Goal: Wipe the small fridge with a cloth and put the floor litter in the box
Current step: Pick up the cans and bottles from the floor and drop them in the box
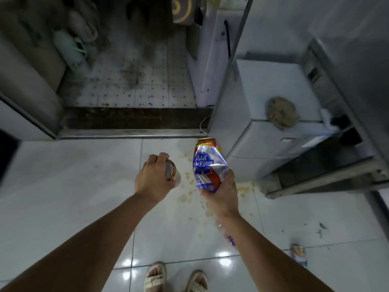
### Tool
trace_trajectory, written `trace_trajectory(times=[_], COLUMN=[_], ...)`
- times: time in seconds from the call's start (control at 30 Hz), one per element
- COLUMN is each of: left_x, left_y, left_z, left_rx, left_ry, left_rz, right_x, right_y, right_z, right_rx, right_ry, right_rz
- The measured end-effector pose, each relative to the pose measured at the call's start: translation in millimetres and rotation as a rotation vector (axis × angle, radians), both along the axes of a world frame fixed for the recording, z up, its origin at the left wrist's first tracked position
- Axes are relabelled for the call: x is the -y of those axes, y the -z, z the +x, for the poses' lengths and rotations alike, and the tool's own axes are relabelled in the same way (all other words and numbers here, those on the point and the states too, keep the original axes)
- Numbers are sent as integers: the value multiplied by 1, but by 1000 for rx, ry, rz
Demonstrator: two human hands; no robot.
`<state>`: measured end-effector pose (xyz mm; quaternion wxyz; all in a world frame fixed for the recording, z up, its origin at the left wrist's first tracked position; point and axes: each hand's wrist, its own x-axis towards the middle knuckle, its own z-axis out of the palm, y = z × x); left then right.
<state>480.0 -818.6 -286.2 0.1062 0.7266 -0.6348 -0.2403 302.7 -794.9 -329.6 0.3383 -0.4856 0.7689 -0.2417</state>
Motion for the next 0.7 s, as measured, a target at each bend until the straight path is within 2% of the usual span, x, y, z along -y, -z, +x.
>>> trace_trajectory(times=[0.17, 0.33, 0.7], left_x=[-9, -20, -24], left_y=[-76, -144, -237], left_z=[-15, -45, -136], left_rx=[-11, -25, -92], left_ry=[-35, 19, 246], left_rz=[-52, -115, -252], right_x=[-6, -19, -51], right_y=[-82, -148, -239], right_z=[-19, -56, -146], right_rx=[11, 69, 70], right_ry=[4, 66, 259], right_rz=[-88, -152, -304])
